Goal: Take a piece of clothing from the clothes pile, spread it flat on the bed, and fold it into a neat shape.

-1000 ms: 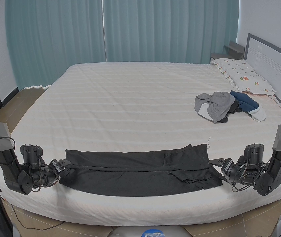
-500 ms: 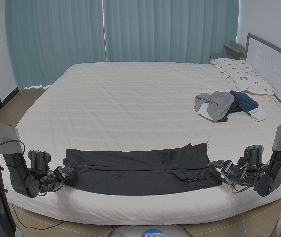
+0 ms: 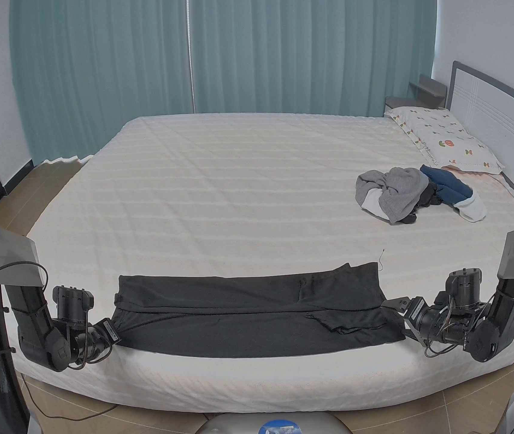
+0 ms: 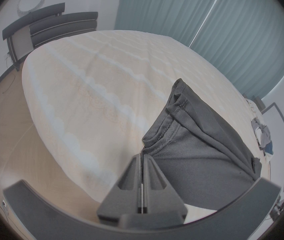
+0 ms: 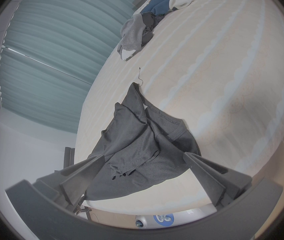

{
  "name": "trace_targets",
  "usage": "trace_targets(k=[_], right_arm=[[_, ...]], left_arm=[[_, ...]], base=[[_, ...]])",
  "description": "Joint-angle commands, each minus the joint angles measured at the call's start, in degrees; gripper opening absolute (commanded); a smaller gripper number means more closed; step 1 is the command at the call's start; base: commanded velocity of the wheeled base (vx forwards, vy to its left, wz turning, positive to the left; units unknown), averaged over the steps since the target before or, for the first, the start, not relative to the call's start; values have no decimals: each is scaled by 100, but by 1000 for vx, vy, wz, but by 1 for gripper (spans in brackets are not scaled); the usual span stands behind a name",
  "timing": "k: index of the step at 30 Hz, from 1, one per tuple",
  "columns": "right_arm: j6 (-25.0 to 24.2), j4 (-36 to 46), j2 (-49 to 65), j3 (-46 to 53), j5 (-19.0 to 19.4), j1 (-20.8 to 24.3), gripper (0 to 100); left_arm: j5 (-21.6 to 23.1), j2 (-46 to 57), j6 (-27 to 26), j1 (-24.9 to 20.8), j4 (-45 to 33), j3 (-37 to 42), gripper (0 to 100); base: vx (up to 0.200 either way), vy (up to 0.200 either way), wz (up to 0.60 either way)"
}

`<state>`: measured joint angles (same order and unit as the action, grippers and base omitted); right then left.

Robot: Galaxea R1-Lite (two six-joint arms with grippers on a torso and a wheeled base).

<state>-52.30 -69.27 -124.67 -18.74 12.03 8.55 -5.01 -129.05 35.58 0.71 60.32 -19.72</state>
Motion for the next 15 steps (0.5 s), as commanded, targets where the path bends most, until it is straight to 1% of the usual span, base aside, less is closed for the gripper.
trace_targets(k=[1, 7, 8, 13, 15], right_arm=[[0, -8, -13, 19, 1, 51, 100], [18, 1, -22, 37, 1, 60, 100], [18, 1, -22, 37, 1, 60, 100], [18, -8, -13, 37, 1, 60, 100], [27, 1, -13, 28, 1, 60, 100]], left_arm=[[-97, -33, -96, -18, -3, 74, 0], [-132, -24, -96, -27, -3, 83, 0], [-132, -15, -96, -27, -3, 92, 100], [-132, 38, -104, -18, -3, 127, 100], [-132, 231, -104, 8, -11, 118, 100]], base=[[0, 0, 0], [0, 0, 0], [0, 0, 0], [0, 0, 0], [0, 0, 0]])
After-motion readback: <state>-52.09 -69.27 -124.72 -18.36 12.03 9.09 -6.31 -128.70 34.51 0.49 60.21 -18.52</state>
